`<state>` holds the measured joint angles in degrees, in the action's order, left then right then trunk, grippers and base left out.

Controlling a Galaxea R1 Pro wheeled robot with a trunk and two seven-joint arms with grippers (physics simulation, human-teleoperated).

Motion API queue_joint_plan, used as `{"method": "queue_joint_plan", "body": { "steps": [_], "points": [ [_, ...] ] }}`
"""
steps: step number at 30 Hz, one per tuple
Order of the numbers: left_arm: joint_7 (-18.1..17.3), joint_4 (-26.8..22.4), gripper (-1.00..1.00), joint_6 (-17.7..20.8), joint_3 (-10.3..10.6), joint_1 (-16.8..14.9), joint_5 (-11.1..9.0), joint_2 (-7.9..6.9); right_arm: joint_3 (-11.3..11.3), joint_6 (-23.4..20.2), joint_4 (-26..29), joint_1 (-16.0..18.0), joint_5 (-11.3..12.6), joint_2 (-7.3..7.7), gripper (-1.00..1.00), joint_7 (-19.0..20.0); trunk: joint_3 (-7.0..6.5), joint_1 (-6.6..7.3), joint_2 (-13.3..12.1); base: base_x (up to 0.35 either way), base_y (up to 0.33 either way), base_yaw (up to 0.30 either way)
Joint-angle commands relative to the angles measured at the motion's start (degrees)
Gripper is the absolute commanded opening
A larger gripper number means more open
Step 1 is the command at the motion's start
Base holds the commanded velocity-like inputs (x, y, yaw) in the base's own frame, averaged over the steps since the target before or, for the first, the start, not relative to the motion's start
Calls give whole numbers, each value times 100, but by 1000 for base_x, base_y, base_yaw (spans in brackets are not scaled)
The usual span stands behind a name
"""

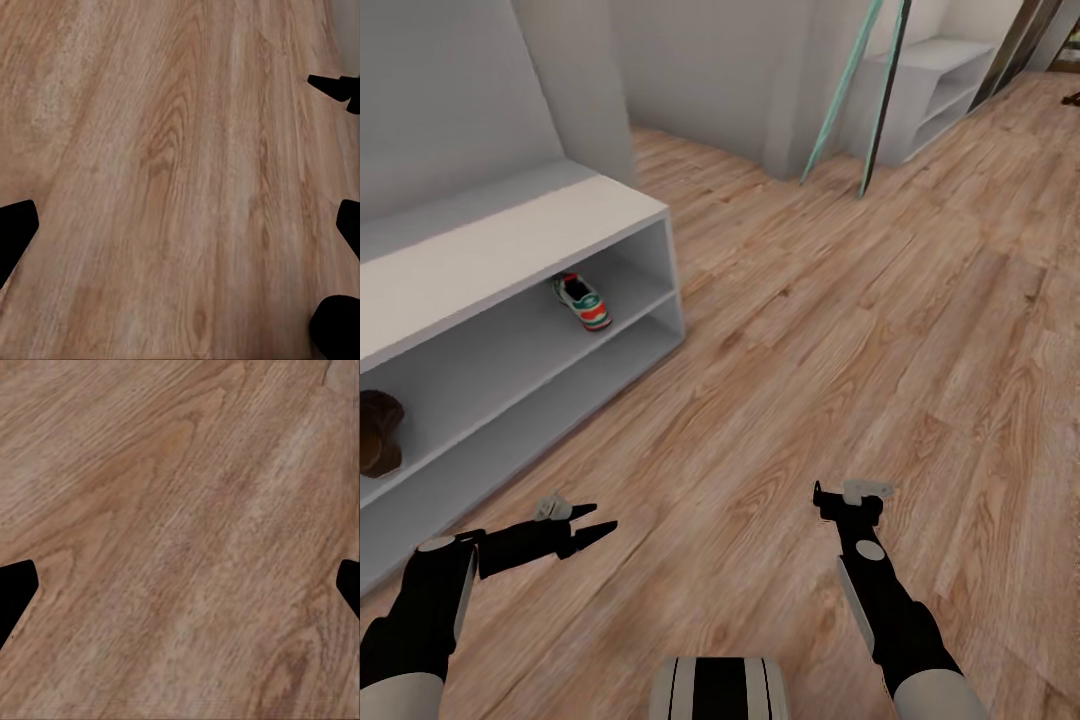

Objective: Pick up the two gym shoes and the two sandals from the corridor floor and place them onto the hallstand (shoe rack) in the corridor, making sure they are on the rack and not on the floor. Arrange them so the two gym shoes are next to each other and the two sandals are next to each other.

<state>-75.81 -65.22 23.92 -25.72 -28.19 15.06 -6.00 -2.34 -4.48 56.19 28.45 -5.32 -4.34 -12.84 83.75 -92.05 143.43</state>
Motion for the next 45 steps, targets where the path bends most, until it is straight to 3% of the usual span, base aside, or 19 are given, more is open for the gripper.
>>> {"method": "queue_joint_plan", "body": {
  "steps": [1,7,11,14,24,27,29,30,33,36,40,45],
  "points": [
    [-7,-9,100,60,-12,-2,28,2,-5,-45,6,3,-57,-5,100,-8,4,-2,1,323,-122,-284],
    [66,-8,100,60,-12,-2,44,2,-3,-45,6,3,-54,-5,100,-8,4,-2,1,322,-122,-284],
    [499,-8,100,60,-6,-2,37,12,-3,-45,6,3,-54,-5,100,-8,4,-2,1,322,-122,-284],
    [722,-8,100,60,-4,-2,51,103,-3,-45,6,3,-56,-5,100,-8,4,-2,1,322,-122,-284],
    [871,-8,100,60,-40,-2,66,176,-3,-45,6,3,-54,-5,100,-8,4,-2,1,322,-119,-284],
    [1222,-8,100,60,-43,-2,60,180,-6,-45,6,3,-56,-5,100,-8,4,-2,1,322,-113,-284],
    [1666,-8,100,60,-39,-2,35,197,-11,-45,11,3,-56,-5,100,-5,4,-2,1,322,-111,-284],
    [2161,-8,100,60,-33,-2,33,275,-17,-43,18,1,-52,-4,100,11,4,-2,1,322,-109,-284],
    [2949,-18,100,57,-31,4,36,452,-22,-2,22,-38,-49,3,100,29,4,-2,1,322,-109,-283],
    [3324,-23,100,25,-30,6,28,501,-27,37,28,-121,-48,13,100,44,4,-2,1,322,-106,-283],
    [3539,-20,100,-241,-36,21,18,526,-29,380,69,-425,-48,25,100,57,4,-2,1,322,-103,-283],
    [3604,-34,100,-405,-38,115,15,529,-29,1755,683,-1111,-48,29,100,42,4,-2,1,322,-102,-283]
  ]
}}
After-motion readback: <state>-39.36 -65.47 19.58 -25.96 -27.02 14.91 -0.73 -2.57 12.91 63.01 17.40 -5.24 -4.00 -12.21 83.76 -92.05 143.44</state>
